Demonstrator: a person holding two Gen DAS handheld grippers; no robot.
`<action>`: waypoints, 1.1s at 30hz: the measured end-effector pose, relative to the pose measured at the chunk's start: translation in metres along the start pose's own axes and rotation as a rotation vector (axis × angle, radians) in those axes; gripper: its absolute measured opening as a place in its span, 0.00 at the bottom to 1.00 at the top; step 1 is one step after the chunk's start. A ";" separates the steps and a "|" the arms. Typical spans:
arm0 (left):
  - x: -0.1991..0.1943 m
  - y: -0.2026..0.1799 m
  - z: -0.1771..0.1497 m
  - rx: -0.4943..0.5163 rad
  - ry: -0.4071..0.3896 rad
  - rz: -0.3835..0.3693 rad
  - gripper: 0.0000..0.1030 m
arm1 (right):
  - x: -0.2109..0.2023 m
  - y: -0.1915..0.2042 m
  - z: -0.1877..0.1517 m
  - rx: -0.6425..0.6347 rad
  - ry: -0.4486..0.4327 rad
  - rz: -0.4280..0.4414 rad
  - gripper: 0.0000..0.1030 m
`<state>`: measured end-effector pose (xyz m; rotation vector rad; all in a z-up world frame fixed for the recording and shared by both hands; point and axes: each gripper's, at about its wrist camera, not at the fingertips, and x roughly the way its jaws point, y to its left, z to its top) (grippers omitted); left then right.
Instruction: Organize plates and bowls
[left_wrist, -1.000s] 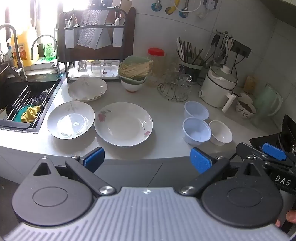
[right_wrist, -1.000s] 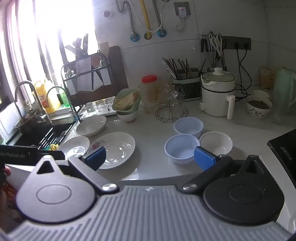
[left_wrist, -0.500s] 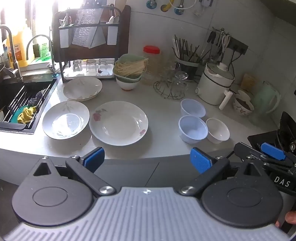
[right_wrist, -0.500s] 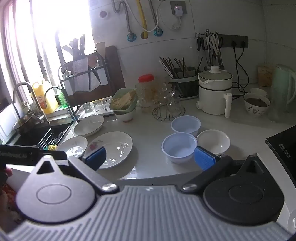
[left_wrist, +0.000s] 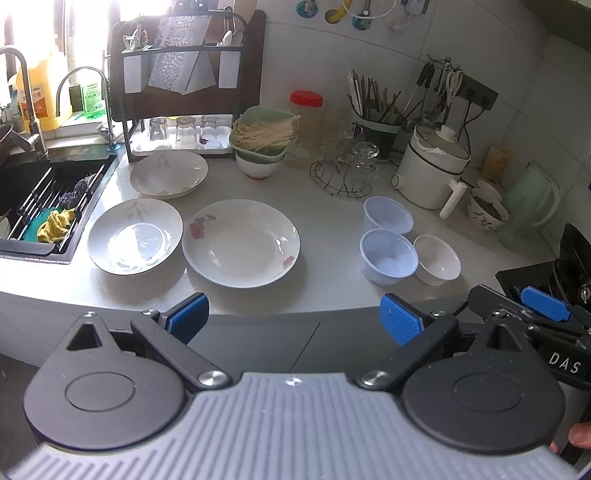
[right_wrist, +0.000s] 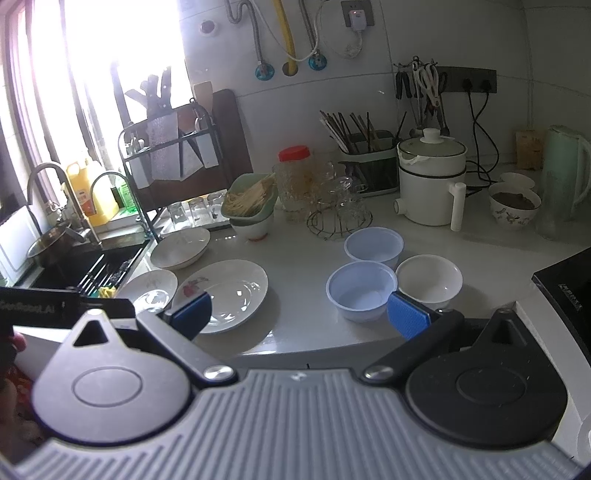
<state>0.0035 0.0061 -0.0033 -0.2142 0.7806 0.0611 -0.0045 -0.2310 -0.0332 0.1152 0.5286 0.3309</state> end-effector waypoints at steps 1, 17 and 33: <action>0.000 0.001 -0.001 -0.002 0.002 0.000 0.98 | 0.000 0.000 0.000 0.003 -0.001 0.002 1.00; -0.004 0.004 -0.008 -0.018 0.000 0.005 0.98 | 0.001 0.001 -0.006 0.019 0.012 0.000 1.00; -0.003 0.001 -0.004 -0.014 0.002 -0.003 0.98 | 0.001 0.000 -0.005 0.018 0.008 -0.001 1.00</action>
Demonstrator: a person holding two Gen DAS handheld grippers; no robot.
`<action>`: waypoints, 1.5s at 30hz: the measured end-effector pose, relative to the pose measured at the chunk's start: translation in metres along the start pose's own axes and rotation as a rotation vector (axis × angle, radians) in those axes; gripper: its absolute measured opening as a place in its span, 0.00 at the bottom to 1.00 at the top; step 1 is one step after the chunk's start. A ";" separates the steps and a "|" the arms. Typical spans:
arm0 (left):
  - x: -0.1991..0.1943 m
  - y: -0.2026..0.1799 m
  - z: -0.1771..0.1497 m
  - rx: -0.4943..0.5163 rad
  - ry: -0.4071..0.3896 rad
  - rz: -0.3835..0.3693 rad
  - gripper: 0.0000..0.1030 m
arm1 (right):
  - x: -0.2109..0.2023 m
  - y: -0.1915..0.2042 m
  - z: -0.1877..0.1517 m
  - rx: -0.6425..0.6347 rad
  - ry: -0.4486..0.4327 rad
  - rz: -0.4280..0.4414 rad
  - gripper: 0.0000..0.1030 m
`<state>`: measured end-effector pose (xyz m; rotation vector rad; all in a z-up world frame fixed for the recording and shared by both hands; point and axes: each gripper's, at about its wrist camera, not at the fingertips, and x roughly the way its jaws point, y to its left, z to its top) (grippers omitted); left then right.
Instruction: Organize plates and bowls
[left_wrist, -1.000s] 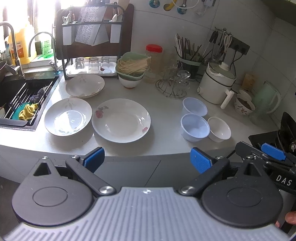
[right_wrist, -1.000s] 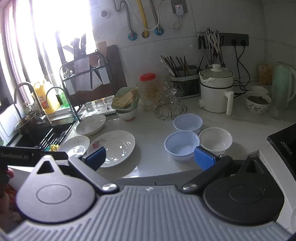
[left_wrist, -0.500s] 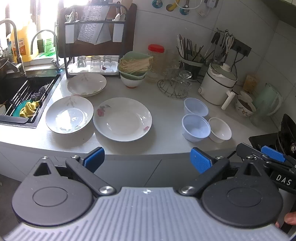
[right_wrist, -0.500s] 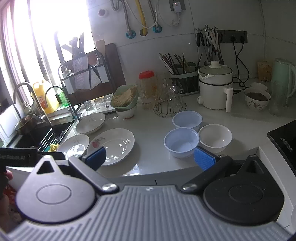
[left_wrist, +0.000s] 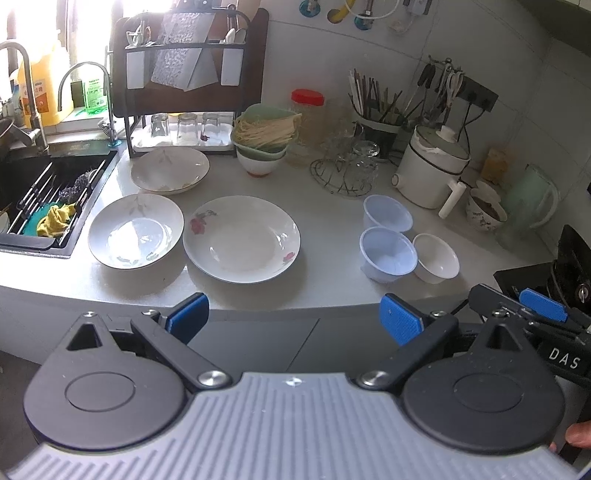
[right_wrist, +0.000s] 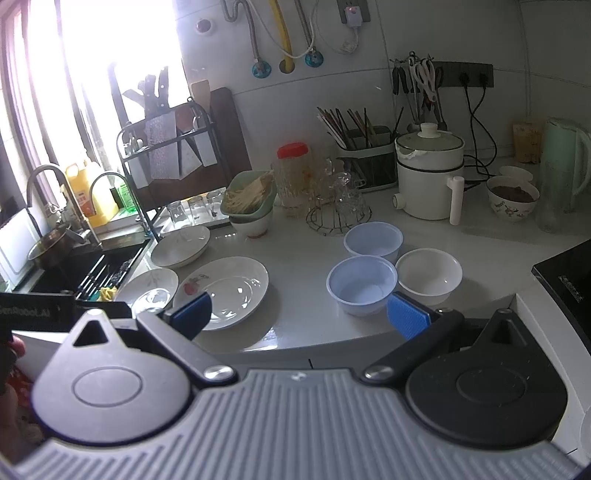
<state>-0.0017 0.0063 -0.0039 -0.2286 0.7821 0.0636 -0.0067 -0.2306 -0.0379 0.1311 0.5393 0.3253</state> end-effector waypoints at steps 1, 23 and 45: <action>0.001 0.000 0.000 0.001 0.004 0.000 0.98 | 0.001 0.000 0.000 0.000 0.002 0.000 1.00; 0.004 0.001 -0.007 0.012 -0.008 0.046 0.98 | 0.003 0.003 0.000 -0.029 0.029 0.010 1.00; 0.025 0.049 -0.001 -0.082 0.003 0.093 0.98 | 0.036 0.025 -0.005 -0.041 0.070 0.090 1.00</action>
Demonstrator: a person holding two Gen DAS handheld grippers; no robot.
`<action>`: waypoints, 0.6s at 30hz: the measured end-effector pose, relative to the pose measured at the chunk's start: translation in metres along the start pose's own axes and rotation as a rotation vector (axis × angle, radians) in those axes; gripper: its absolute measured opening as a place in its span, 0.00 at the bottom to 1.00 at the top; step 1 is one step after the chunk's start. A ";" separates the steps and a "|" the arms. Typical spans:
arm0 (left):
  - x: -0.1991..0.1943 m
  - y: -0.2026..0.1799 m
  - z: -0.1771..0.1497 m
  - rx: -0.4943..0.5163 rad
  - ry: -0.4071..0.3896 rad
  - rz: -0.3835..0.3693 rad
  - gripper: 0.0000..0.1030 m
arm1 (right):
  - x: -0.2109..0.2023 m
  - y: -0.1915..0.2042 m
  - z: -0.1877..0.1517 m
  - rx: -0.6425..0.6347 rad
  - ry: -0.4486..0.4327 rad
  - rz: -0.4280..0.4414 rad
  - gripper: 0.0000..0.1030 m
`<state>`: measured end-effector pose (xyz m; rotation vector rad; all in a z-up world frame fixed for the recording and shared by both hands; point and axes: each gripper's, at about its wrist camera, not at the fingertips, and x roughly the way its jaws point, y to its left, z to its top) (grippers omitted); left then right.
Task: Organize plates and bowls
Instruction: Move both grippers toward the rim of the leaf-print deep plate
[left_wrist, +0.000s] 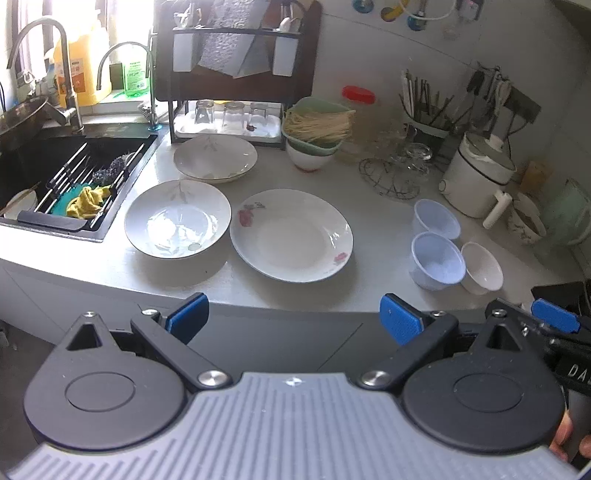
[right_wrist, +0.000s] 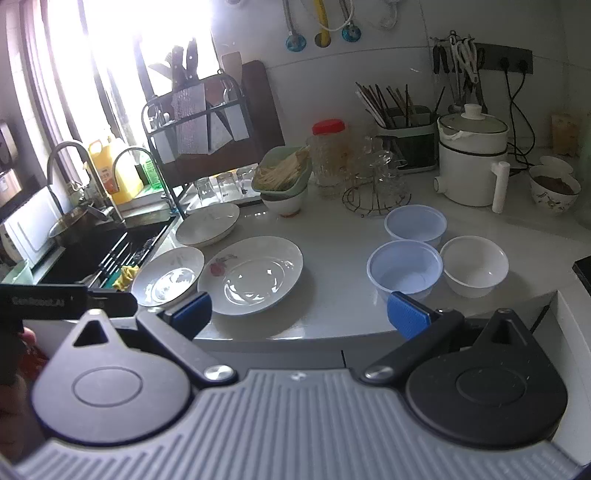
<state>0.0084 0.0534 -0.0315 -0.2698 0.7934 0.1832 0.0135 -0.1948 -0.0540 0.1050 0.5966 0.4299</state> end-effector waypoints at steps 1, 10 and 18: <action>0.003 0.003 0.001 -0.009 -0.004 -0.002 0.98 | 0.002 0.001 0.000 -0.010 0.004 -0.002 1.00; 0.018 0.023 0.019 -0.005 -0.015 -0.001 0.98 | 0.017 0.019 -0.001 -0.041 0.014 0.003 1.00; 0.038 0.049 0.042 0.009 -0.009 -0.004 0.98 | 0.044 0.038 0.008 -0.017 0.028 0.053 1.00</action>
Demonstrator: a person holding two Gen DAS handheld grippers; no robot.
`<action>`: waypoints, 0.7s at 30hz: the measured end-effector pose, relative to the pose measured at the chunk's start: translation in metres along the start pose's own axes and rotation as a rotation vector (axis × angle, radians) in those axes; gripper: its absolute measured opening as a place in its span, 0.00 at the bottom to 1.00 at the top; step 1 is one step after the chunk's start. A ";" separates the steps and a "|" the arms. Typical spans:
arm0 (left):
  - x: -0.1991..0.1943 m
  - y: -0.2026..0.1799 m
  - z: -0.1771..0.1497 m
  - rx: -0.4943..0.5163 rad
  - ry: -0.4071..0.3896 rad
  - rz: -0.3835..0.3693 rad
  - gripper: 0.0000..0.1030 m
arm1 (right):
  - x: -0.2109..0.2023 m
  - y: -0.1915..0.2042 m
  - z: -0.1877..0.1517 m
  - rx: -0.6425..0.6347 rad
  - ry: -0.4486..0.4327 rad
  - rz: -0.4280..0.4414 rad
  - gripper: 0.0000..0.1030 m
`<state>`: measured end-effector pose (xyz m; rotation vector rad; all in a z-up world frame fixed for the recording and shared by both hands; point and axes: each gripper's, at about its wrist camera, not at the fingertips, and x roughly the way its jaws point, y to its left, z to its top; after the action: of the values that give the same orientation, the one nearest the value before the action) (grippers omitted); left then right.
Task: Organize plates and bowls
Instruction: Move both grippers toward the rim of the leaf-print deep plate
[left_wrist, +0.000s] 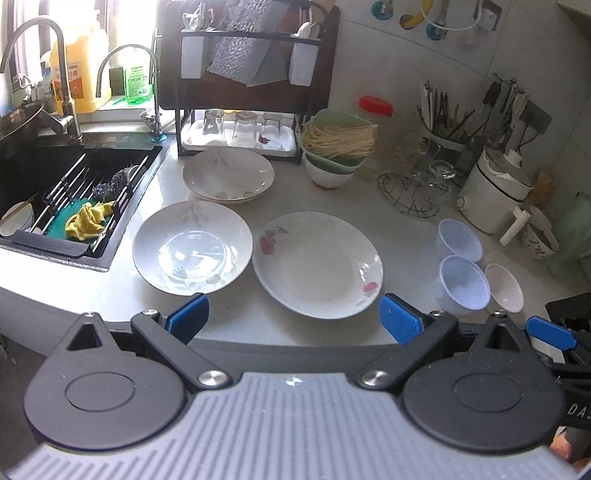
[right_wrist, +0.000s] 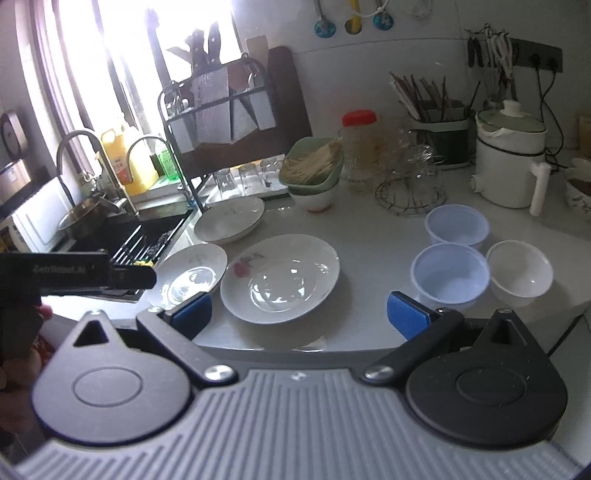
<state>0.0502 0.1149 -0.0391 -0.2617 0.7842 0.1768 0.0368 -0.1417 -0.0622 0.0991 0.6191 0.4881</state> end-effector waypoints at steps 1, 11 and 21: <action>0.003 0.004 0.003 -0.003 0.002 -0.005 0.98 | 0.004 0.003 0.001 -0.002 0.004 0.003 1.00; 0.033 0.047 0.035 0.017 0.010 -0.005 0.98 | 0.048 0.031 0.018 0.009 0.015 0.008 0.99; 0.068 0.097 0.057 -0.014 0.028 0.000 0.98 | 0.094 0.057 0.027 -0.013 0.056 0.032 0.89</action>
<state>0.1113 0.2280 -0.0656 -0.2775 0.8107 0.1793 0.0952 -0.0456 -0.0772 0.0834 0.6701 0.5275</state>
